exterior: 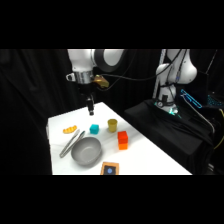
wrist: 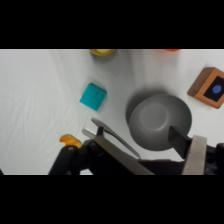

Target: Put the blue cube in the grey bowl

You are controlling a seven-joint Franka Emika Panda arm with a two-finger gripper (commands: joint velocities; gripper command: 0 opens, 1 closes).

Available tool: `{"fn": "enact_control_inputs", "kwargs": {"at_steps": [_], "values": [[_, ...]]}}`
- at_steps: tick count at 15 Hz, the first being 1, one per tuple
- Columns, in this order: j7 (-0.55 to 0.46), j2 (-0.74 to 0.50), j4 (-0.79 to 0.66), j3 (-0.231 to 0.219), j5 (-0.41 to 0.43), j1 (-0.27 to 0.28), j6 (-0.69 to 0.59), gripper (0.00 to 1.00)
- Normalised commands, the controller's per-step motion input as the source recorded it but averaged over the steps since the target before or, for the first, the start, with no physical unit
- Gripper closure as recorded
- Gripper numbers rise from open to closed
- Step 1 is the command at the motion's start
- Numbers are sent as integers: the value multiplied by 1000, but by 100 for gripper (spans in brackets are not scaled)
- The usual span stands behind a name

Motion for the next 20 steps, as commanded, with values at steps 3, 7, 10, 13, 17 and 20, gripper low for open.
{"fn": "enact_control_inputs", "kwargs": {"at_steps": [3, 7, 10, 13, 17, 20], "values": [[298, 128, 120, -63, 42, -53, 142, 0], [298, 151, 71, -52, 55, -14, 192, 0], [306, 141, -9, -53, 63, 25, 264, 0], [231, 65, -95, -76, 89, 19, 263, 0], [150, 10, -169, -68, 120, 18, 278, 0], [46, 35, -177, -20, 182, 6, 329, 0]]}}
